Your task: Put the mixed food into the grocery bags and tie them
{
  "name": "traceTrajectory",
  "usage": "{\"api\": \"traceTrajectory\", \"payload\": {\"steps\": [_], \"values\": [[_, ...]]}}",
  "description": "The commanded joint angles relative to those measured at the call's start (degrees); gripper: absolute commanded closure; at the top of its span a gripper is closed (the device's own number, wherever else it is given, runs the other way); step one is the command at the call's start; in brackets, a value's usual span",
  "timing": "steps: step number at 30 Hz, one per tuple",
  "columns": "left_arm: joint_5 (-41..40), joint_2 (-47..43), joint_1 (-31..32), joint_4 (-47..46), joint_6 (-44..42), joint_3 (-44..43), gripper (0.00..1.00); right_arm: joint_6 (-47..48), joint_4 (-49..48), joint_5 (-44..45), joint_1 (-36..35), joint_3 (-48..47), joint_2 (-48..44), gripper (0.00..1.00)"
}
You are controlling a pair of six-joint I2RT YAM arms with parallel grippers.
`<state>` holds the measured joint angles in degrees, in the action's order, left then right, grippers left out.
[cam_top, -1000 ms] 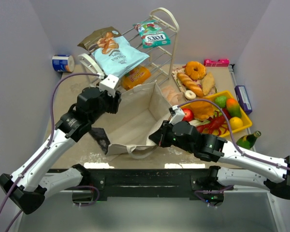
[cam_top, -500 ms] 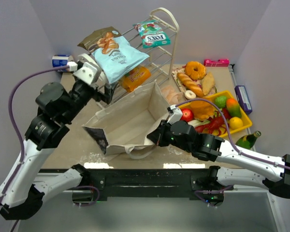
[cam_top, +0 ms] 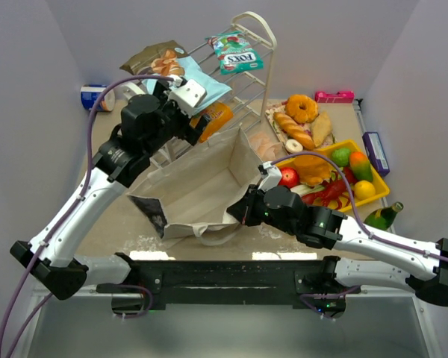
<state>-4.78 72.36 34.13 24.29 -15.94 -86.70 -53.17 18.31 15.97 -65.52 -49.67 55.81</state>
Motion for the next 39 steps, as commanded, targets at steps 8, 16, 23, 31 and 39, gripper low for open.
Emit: {"api": "traceTrajectory", "payload": {"steps": [8,16,23,31,39], "values": [[-9.0,-2.8,-0.4,-12.5,-5.3,4.3,0.0,1.6,-5.2,0.9,-0.1,-0.7,-1.1,1.0],[-8.8,-1.2,-0.4,-10.1,-3.9,1.9,0.6,1.9,-5.4,0.6,-0.1,-0.7,-1.4,1.0],[-5.8,-1.7,-0.4,-11.0,-1.9,-2.4,1.0,1.9,-5.3,1.2,-0.1,-0.6,-1.7,1.0],[1.3,-2.6,-0.4,-10.1,3.5,-12.3,1.0,2.0,-6.0,2.7,-0.1,-0.5,-1.5,1.0],[15.8,-6.5,-0.4,-7.1,18.7,-15.8,1.0,2.1,-6.1,3.3,-0.1,-0.6,-1.7,1.0]]}}
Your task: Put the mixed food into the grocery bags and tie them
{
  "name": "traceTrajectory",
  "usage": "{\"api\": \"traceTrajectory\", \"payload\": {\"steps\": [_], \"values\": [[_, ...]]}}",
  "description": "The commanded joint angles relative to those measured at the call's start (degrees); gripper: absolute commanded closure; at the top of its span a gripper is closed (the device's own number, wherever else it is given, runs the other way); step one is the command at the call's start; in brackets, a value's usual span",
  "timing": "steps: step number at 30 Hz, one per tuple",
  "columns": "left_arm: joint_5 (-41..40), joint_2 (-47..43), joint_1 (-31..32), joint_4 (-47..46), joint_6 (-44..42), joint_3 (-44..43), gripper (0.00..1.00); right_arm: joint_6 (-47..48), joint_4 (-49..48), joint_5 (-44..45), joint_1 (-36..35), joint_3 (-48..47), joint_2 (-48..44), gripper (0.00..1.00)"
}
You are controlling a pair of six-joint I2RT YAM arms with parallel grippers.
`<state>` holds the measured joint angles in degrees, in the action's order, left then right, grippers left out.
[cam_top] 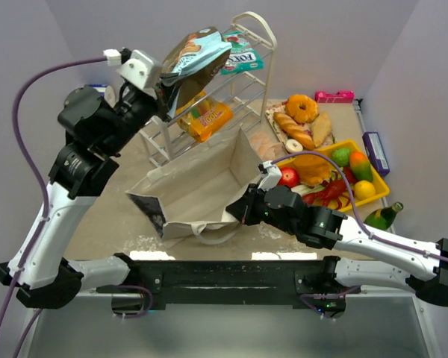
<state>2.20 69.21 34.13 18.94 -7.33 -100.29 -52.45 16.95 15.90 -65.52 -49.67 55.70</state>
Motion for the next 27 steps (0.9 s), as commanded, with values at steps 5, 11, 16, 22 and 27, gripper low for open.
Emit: {"api": "traceTrajectory", "payload": {"steps": [5,11,16,22,27], "values": [[16.2,-5.8,-0.5,5.0,21.1,0.6,1.0,1.8,-4.3,4.1,-0.1,-1.3,-1.7,1.0],[27.3,-10.4,-0.4,5.1,29.6,8.5,1.0,2.9,-1.9,5.5,-0.1,-2.7,-1.5,1.0],[28.0,-15.1,-0.4,4.1,36.2,14.2,1.0,2.8,-1.9,5.6,-0.1,-2.7,-1.7,1.0],[25.5,-20.0,-0.4,5.8,37.7,15.5,1.0,3.2,-1.5,5.9,-0.1,-3.2,-1.2,1.0],[25.8,-21.1,-0.4,5.8,39.1,11.7,1.0,3.4,-1.2,5.9,-0.1,-3.6,-0.7,1.0]]}}
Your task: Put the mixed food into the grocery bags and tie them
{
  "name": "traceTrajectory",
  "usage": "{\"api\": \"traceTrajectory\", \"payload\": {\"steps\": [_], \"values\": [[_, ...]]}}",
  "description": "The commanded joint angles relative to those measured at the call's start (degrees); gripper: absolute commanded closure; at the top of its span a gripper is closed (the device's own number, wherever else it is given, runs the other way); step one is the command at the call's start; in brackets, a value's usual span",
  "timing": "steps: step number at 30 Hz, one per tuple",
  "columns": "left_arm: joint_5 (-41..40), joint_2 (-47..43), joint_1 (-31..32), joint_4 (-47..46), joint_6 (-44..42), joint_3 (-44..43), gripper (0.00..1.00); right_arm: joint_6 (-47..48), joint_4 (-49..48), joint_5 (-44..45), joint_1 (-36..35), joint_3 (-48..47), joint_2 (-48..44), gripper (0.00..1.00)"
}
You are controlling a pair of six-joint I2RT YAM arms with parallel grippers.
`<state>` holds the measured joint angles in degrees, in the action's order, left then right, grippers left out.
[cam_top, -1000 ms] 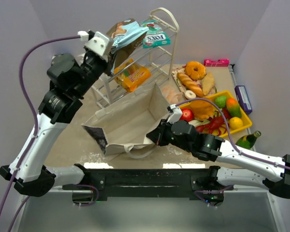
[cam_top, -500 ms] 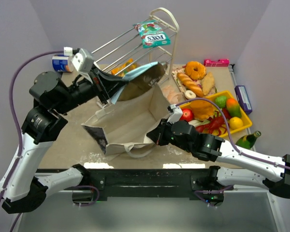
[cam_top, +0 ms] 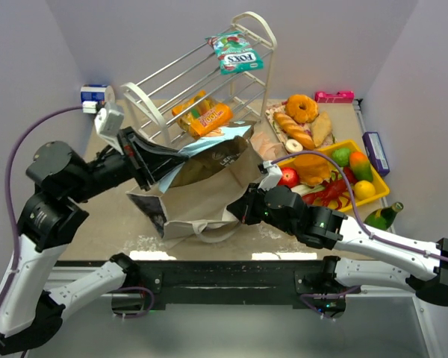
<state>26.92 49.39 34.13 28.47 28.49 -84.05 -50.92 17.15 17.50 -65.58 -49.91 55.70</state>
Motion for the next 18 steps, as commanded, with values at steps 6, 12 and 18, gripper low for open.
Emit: {"api": "traceTrajectory", "payload": {"steps": [6,12,18], "values": [[3.3,-1.4,-0.4,-2.1,5.2,-5.4,1.0,1.8,-0.9,4.4,-0.1,-3.4,-1.2,1.0],[4.0,-2.2,-0.4,1.6,5.6,-5.0,1.0,1.9,-0.4,5.0,-0.1,-3.5,-1.6,1.0],[-0.1,-3.4,-0.4,8.4,3.7,-2.7,1.0,2.0,-0.4,5.0,0.0,-3.6,-2.0,1.0]]}}
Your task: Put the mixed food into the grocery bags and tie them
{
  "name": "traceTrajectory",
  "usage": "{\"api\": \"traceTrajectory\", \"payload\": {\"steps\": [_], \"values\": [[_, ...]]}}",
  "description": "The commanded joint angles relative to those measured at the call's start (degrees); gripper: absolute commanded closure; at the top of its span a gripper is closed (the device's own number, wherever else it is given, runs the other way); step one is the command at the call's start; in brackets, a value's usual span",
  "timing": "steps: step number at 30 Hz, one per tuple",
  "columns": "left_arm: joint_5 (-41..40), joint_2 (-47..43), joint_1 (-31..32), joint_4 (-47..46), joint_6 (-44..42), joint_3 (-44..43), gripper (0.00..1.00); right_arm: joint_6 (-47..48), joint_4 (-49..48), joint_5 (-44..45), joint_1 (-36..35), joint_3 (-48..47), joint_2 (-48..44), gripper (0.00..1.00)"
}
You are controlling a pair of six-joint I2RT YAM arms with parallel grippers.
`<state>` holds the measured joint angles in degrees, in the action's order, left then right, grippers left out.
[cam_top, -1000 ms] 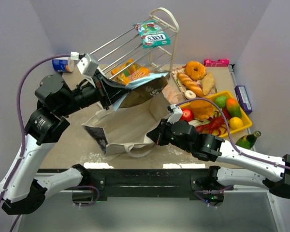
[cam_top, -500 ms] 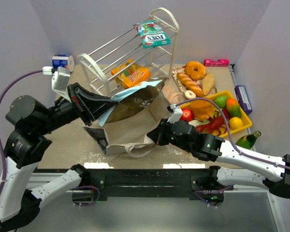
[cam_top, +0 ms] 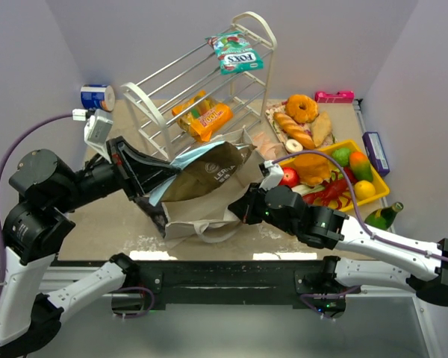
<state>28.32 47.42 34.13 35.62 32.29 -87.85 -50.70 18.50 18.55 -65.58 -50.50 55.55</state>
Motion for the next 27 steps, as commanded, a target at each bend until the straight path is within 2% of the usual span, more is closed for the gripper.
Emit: {"api": "traceTrajectory", "payload": {"steps": [1,8,9,10,11,13,14,15,18,22,27], "values": [[-1.7,-1.6,-0.4,1.6,0.0,2.8,1.0,1.8,-1.7,4.0,0.0,-3.0,-2.0,1.0],[-2.5,-2.1,-0.5,5.8,-2.0,7.0,1.0,2.1,-1.2,4.7,0.0,-3.6,-2.0,1.0],[-2.3,-1.5,-0.4,6.3,-2.6,7.4,0.97,2.1,-1.2,4.7,0.0,-3.6,-1.9,1.0],[-2.3,-1.3,-0.4,6.6,-3.1,7.5,0.86,2.2,-1.2,4.7,-0.1,-3.7,-1.9,1.0],[-2.6,-1.0,-0.4,6.7,-3.6,7.5,0.53,2.2,-1.2,4.7,0.0,-3.8,-1.8,1.0],[-4.2,-0.4,-0.4,7.0,-5.9,6.8,0.26,2.1,-1.3,4.6,0.0,-3.7,-1.7,1.0],[-5.2,-0.1,-0.4,7.0,-7.0,6.3,0.07,2.1,-1.3,4.6,-0.1,-3.8,-1.8,1.0],[-6.5,0.6,-0.5,7.6,-9.4,4.9,0.01,2.2,-1.3,4.6,0.0,-3.8,-1.7,1.0],[-12.9,2.0,-0.4,7.6,-15.0,2.5,0.0,2.0,-1.2,4.6,0.0,-3.7,-1.7,1.0],[-23.4,4.6,-0.4,7.5,-21.9,3.7,0.0,2.0,-0.9,4.6,0.0,-3.9,-1.8,1.0],[-23.7,10.7,-0.4,7.8,-26.3,8.0,0.0,2.1,-0.6,5.1,-0.1,-4.3,-2.1,1.0]]}}
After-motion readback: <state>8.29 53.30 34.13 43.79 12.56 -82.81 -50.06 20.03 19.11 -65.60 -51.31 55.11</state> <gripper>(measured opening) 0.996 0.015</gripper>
